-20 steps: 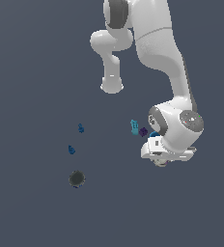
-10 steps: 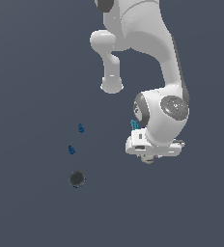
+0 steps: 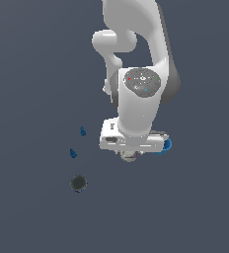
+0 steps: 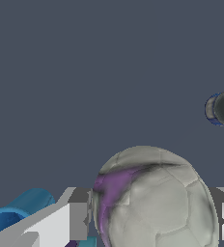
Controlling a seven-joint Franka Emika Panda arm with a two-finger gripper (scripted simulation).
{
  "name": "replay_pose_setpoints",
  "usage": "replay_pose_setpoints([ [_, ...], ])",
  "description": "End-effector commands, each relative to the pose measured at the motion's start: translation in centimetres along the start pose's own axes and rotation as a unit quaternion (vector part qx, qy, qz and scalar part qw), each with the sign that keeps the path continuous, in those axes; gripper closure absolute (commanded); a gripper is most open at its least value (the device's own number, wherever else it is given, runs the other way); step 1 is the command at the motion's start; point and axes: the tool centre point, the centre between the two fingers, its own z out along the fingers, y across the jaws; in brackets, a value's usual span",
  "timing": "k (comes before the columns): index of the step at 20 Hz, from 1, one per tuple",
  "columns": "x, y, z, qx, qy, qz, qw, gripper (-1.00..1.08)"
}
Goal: Pick up a designated object from a clutter of objects.
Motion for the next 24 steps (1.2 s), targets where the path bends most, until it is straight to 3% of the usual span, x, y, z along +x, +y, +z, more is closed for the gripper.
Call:
replay_pose_setpoints([
  [1, 0.4, 2.5, -2.1, 0.0, 0.0, 0.0, 1.0, 1.08],
  [15, 2.8, 15.6, -12.8, 0.0, 0.001, 0.0, 1.0, 1.08],
  [24, 3.8, 19.8, -16.2, 0.0, 0.001, 0.0, 1.0, 1.08],
])
